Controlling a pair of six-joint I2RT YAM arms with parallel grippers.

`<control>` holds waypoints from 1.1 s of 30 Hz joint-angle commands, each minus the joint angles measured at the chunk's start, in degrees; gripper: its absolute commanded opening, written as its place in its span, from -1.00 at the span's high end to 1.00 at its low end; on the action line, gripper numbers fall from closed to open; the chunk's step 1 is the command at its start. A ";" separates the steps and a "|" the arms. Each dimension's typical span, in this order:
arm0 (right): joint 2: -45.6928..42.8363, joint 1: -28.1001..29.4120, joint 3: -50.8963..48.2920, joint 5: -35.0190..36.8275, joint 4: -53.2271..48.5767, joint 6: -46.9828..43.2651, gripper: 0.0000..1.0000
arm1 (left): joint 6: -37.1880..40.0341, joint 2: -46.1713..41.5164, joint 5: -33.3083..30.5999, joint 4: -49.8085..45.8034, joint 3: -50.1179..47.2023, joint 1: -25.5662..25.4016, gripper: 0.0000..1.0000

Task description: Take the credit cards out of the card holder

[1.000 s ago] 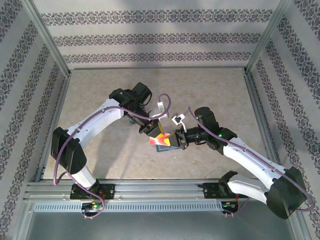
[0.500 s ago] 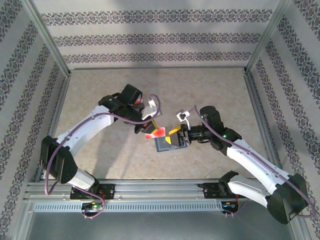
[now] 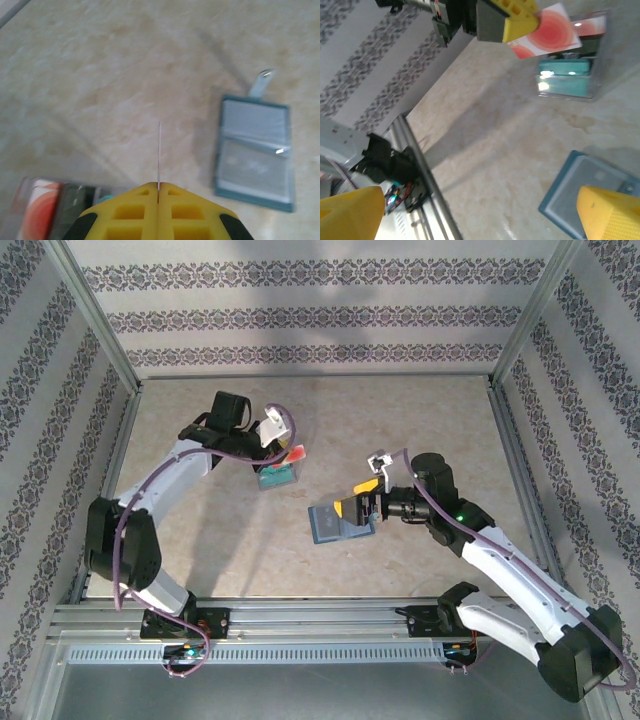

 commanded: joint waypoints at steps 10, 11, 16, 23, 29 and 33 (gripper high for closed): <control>-3.42 -1.55 -1.09 15.47 -1.34 5.29 -0.96 | 12.79 6.52 -1.32 12.34 -0.32 5.18 1.00; -3.55 -1.59 -1.14 15.60 -1.29 5.46 -0.96 | 13.56 6.95 -1.69 12.99 -0.66 5.35 1.00; -4.21 -1.99 -1.40 15.56 -1.29 6.15 -0.96 | 16.60 8.81 -1.84 14.56 -1.55 6.54 1.00; -4.22 -2.43 -1.40 15.47 -1.29 6.69 -0.96 | 18.00 11.33 -1.43 14.21 -0.86 7.77 1.00; -4.21 -2.52 -1.55 15.12 -1.21 6.95 -0.96 | 17.88 12.22 -0.92 14.83 -0.81 8.70 1.00; -4.30 -2.69 -1.58 15.07 -1.25 6.96 -0.96 | 17.97 13.25 -0.70 14.22 -0.29 9.14 1.00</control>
